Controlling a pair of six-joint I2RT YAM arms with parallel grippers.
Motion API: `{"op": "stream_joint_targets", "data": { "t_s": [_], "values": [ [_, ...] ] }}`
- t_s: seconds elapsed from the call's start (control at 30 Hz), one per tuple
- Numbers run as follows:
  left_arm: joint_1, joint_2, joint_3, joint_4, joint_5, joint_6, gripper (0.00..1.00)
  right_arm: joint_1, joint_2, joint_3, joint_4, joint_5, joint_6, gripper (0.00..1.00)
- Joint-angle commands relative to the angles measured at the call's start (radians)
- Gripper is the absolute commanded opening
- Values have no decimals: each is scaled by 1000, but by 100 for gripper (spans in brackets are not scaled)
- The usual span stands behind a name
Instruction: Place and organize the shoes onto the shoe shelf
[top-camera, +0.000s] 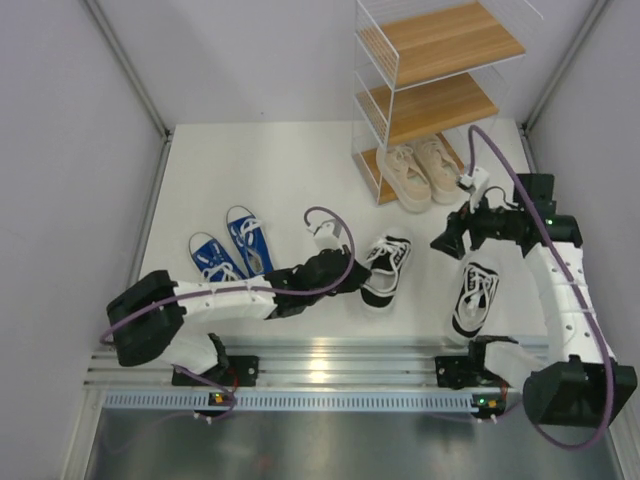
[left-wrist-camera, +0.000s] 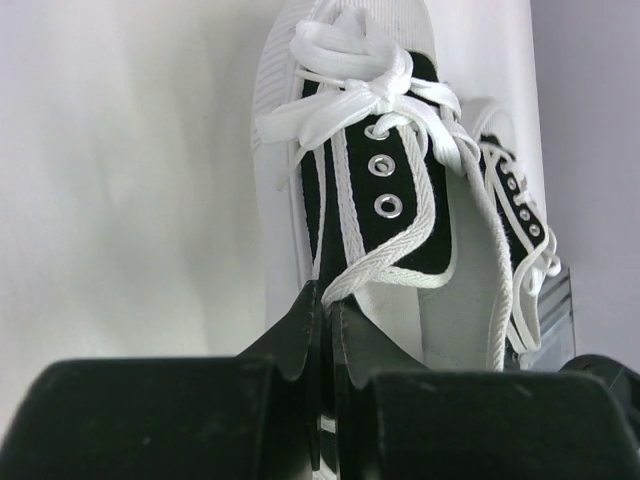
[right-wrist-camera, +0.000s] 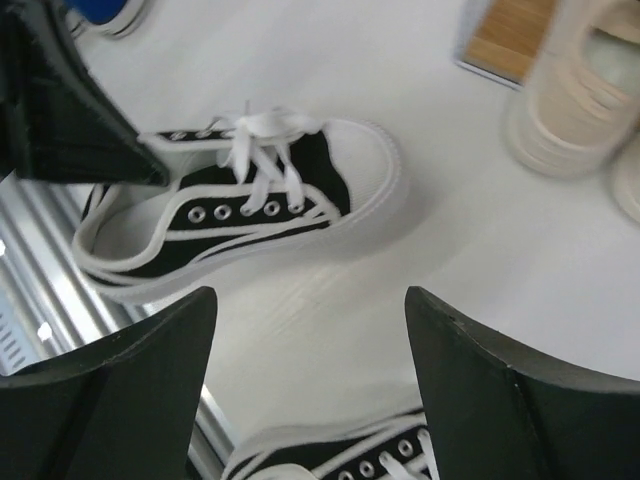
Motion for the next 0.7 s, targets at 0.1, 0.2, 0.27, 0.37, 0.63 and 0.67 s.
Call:
{"op": "stream_joint_targets", "data": {
  "t_s": [0.1, 0.2, 0.27, 0.37, 0.63, 0.67],
  "values": [
    [-4, -250, -39, -181, -336, -284, 0, 348, 57, 37, 60, 47, 73, 78],
    [-4, -260, 27, -344, -465, -329, 0, 416, 148, 108, 84, 50, 141, 78],
    [-5, -252, 59, -384, -517, -341, 0, 518, 182, 147, 145, 137, 184, 80],
    [-5, -248, 81, -386, -535, -344, 0, 684, 220, 167, 287, 371, 322, 81],
    [-5, -246, 95, -389, -539, -337, 0, 790, 298, 203, 459, 642, 616, 82],
    [-5, -244, 102, -388, -536, -332, 0, 810, 312, 201, 459, 652, 617, 81]
  ]
}}
